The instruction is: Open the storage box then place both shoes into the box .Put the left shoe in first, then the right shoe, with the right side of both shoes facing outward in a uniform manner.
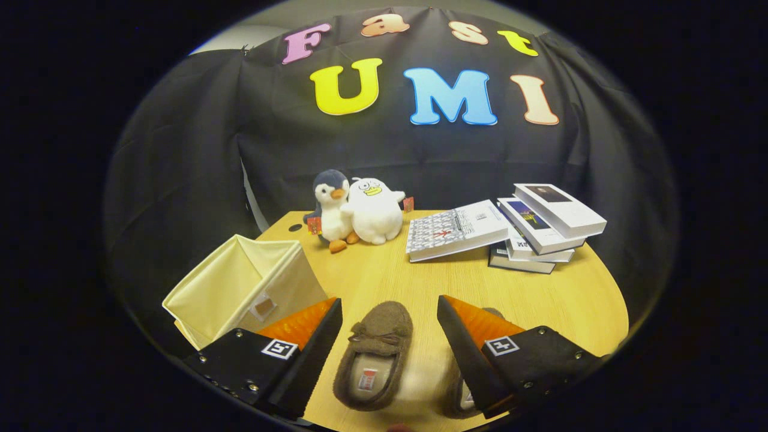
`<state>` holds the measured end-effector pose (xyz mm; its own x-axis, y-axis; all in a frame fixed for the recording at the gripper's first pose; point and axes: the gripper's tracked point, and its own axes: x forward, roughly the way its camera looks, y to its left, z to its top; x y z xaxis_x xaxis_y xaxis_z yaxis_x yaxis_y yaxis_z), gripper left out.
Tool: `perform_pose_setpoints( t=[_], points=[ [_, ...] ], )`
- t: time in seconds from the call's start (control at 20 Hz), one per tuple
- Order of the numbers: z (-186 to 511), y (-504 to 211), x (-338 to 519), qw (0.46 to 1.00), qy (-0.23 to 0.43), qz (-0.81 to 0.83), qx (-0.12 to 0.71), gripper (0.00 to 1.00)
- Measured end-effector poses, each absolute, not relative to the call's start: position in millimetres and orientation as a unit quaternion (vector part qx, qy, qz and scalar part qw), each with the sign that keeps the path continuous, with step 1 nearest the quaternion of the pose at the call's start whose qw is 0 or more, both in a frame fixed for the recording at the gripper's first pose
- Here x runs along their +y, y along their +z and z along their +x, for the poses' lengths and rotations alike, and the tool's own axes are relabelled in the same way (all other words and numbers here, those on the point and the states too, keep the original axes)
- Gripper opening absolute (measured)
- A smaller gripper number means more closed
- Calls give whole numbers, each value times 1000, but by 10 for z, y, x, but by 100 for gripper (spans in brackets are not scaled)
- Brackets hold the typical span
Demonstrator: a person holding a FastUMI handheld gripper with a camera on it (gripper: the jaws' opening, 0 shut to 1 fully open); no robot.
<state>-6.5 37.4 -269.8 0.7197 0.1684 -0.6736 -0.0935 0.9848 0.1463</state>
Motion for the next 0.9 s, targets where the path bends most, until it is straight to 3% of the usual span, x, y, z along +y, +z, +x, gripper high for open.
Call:
perform_pose_setpoints(
  t=[0.55, 0.8, 0.9],
  points=[
    [-465, -3671, 386, 867, 119, 9, 483, 98],
    [-541, -3945, 385, 847, 110, 12, 521, 98],
    [-525, -3972, 426, 842, 103, 33, 529, 87]
  ],
)
